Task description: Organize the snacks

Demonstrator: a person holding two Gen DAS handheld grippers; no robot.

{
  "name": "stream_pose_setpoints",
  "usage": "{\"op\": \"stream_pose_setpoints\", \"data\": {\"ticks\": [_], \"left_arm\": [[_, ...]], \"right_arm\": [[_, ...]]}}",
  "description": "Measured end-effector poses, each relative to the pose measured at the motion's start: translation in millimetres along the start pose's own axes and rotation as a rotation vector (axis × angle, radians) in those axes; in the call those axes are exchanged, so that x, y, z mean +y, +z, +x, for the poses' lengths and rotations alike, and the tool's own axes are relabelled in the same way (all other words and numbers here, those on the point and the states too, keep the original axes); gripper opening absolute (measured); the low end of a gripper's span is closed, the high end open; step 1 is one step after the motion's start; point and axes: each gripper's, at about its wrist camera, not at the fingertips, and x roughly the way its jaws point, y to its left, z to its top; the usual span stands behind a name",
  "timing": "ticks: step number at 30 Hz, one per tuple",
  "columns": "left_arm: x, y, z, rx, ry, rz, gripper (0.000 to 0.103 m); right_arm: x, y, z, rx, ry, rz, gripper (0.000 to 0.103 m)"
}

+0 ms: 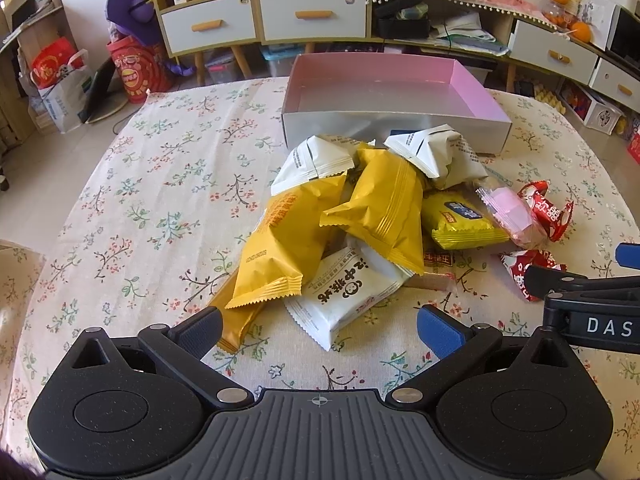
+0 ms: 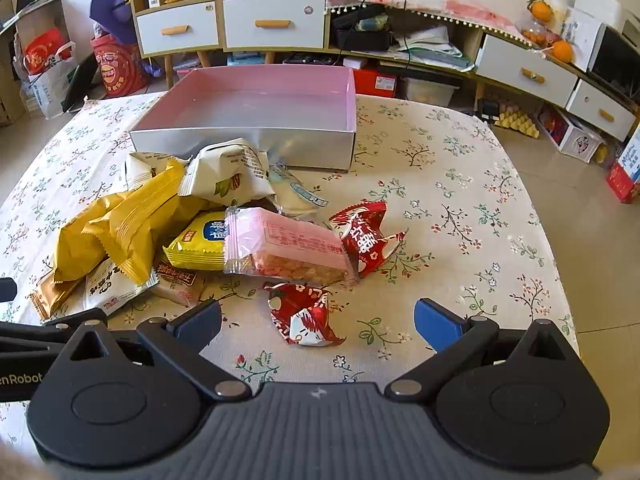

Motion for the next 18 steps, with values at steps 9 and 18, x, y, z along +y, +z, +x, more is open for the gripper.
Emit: {"op": "stream_pose_setpoints", "data": {"ticks": [9,18], "left_arm": [[1.2,0.7,0.1,0.004,-0.002,-0.007,0.103],[2.5,1.0,-0.3,0.004,-0.002,-0.012,0.103]], "right_arm": [[0.9,1.2,-1.3,-0.004,-0.007,-0.008,0.103],[0.4,2.7,-1.1,-0.004,-0.014,-0.006,0.103]]}}
